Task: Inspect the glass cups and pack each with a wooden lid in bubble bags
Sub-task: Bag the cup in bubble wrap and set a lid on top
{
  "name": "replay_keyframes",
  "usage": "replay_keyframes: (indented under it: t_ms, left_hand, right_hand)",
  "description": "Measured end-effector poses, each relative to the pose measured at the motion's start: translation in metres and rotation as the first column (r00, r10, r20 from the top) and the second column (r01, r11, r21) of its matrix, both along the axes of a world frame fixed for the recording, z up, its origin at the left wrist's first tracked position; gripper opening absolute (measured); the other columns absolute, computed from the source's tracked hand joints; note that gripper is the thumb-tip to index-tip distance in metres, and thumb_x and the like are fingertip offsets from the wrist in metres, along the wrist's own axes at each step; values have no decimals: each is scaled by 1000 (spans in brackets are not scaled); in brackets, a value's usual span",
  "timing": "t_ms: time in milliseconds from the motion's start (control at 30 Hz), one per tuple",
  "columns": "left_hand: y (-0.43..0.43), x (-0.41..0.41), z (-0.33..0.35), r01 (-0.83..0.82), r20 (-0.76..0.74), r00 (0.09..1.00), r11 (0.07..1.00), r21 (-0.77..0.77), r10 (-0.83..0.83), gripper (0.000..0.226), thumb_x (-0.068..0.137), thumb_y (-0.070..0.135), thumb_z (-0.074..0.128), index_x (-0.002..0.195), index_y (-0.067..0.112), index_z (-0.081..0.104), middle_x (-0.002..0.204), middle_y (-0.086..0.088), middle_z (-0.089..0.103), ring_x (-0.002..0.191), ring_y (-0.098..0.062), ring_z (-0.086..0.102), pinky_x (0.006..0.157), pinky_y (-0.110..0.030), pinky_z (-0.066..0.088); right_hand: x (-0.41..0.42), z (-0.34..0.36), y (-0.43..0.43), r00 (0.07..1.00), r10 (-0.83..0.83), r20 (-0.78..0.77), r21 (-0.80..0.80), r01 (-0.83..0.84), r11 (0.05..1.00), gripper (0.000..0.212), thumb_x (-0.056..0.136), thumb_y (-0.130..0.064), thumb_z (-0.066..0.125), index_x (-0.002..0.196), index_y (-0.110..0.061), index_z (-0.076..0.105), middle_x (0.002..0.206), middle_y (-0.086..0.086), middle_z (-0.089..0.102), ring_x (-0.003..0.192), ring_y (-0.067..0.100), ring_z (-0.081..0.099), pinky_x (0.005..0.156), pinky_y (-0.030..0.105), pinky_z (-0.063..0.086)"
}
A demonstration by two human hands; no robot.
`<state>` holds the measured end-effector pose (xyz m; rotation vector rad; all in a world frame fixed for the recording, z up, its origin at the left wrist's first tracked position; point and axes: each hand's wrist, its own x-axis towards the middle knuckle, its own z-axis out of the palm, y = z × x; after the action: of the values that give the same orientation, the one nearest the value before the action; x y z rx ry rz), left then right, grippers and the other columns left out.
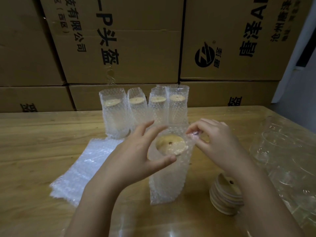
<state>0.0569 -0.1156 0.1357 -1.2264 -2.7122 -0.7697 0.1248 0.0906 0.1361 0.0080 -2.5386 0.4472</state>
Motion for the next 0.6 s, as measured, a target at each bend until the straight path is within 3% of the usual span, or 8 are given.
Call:
replay_keyframes:
  t_ms: [100, 200, 233, 333, 400, 467, 533, 600]
  left_hand:
    - [-2, -2, 0, 52, -21, 998, 998, 19, -52, 37, 73, 70, 49, 97, 43, 57, 146, 25, 29, 129, 3, 36, 100, -30, 41]
    - [-11, -5, 6, 46, -93, 995, 999, 27, -44, 23, 76, 60, 52, 82, 38, 56, 129, 24, 49, 116, 4, 46, 90, -21, 44]
    - [-14, -6, 8, 23, -121, 992, 1000, 5, -22, 23, 76, 59, 51, 80, 36, 53, 120, 21, 56, 110, 1, 51, 88, -23, 46]
    - [-21, -8, 11, -51, -135, 990, 997, -50, 43, 18, 81, 52, 55, 84, 36, 51, 106, 16, 61, 102, -5, 55, 86, -31, 47]
    - [-24, -10, 9, -46, -116, 993, 997, -64, 39, 20, 87, 44, 58, 106, 45, 53, 116, 23, 53, 107, 0, 51, 88, -23, 44]
    - [-23, -11, 7, -1, -106, 994, 997, -77, -7, 45, 93, 24, 56, 126, 53, 46, 131, 25, 39, 115, 7, 41, 89, -8, 36]
    - [-19, -12, 5, 45, -77, 996, 993, -107, -53, 62, 92, 2, 49, 125, 55, 47, 141, 24, 30, 124, 8, 33, 90, -2, 27]
    - [-16, -11, 4, 59, -59, 996, 989, -139, -67, 59, 92, 2, 46, 118, 54, 51, 142, 24, 32, 128, 3, 34, 92, -6, 28]
  right_hand:
    - [8, 9, 0, 1000, -31, 3, 86, 31, 996, 5, 87, -21, 62, 88, -25, 64, 80, -18, 55, 83, 8, 53, 81, 28, 30]
    - [18, 17, 0, 999, -19, 39, 105, 15, 994, 3, 85, -23, 62, 84, -26, 62, 75, -18, 54, 79, 8, 52, 77, 28, 35]
    - [22, 20, 0, 998, -1, 56, 92, -4, 996, 3, 84, -25, 61, 82, -27, 61, 74, -17, 55, 78, 7, 51, 75, 27, 37]
    - [28, 25, -2, 993, 48, 108, 33, -52, 998, 6, 80, -34, 57, 75, -34, 55, 73, -14, 55, 76, 3, 50, 67, 25, 38]
    - [28, 26, -2, 987, 73, 143, -7, -73, 997, 4, 79, -37, 55, 75, -36, 53, 75, -14, 54, 77, 3, 49, 67, 26, 43]
    - [27, 24, 1, 977, 111, 183, -59, -102, 993, 8, 83, -34, 56, 80, -41, 55, 81, -14, 53, 80, 2, 49, 69, 24, 44]
    - [25, 22, 5, 968, 132, 213, -90, -115, 989, 23, 89, -26, 55, 85, -48, 55, 85, -15, 52, 81, 0, 49, 71, 23, 44]
    - [24, 21, 8, 965, 115, 236, -88, -97, 991, 27, 91, -25, 51, 86, -51, 54, 89, -16, 52, 81, -2, 49, 73, 26, 47]
